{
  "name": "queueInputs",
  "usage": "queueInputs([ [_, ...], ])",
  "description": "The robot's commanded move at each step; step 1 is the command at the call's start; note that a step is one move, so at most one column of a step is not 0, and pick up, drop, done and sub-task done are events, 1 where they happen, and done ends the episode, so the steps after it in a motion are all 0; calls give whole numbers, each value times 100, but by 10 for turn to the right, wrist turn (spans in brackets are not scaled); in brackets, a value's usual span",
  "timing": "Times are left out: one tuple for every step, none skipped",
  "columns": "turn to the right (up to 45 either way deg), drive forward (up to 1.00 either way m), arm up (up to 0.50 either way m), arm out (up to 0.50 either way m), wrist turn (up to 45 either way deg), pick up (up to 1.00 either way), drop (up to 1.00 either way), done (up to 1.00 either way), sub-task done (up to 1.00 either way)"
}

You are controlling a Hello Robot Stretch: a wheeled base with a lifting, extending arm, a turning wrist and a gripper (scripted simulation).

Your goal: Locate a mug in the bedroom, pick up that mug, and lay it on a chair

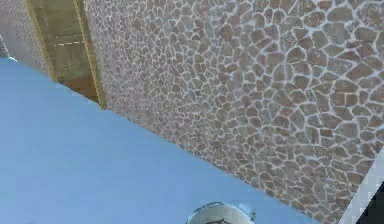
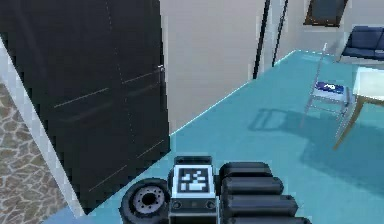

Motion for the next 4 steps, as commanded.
queueInputs([
  [-120, 0, 0, 0, 0, 0, 0, 0, 0],
  [0, 100, 0, 0, 0, 0, 0, 0, 0],
  [-150, 0, 0, 0, 0, 0, 0, 0, 0],
  [0, 15, 0, 0, 0, 0, 0, 0, 0],
])
